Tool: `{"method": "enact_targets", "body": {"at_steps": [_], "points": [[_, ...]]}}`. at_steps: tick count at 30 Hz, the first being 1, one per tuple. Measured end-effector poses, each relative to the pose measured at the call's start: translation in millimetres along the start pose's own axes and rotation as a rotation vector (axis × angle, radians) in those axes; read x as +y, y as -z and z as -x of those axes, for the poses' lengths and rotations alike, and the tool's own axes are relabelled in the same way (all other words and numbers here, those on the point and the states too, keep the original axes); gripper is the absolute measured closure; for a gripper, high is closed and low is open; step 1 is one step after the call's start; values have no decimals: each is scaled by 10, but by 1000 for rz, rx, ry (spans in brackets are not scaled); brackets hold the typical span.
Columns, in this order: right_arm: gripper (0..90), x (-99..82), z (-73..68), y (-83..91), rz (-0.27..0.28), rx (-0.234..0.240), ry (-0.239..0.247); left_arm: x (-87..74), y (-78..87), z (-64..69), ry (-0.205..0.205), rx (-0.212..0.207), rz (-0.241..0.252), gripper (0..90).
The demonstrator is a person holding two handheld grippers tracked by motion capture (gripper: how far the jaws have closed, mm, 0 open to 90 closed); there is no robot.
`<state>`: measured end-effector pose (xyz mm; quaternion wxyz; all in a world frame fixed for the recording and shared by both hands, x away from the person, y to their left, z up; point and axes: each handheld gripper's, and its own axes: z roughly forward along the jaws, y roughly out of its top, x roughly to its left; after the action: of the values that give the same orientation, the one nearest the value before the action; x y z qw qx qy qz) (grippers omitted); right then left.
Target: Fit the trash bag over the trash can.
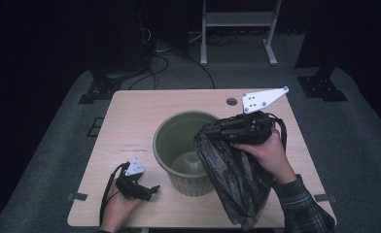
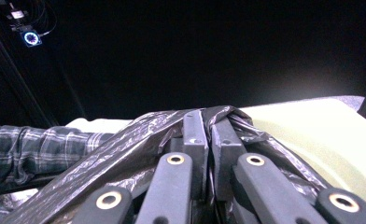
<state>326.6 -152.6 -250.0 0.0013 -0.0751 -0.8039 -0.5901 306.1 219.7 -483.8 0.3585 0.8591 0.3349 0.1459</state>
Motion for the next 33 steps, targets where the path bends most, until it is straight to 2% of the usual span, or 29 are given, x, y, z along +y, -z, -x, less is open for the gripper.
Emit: {"method": "enact_targets", "body": {"at_steps": [15, 24, 33], "points": [[869, 351, 102, -453, -5, 60, 25, 0, 0, 1, 1, 0, 0, 0], [869, 519, 197, -688, 27, 86, 22, 0, 0, 1, 1, 0, 0, 0], [869, 637, 399, -1021, 24, 122, -19, 0, 0, 1, 0, 0, 0, 0]]}}
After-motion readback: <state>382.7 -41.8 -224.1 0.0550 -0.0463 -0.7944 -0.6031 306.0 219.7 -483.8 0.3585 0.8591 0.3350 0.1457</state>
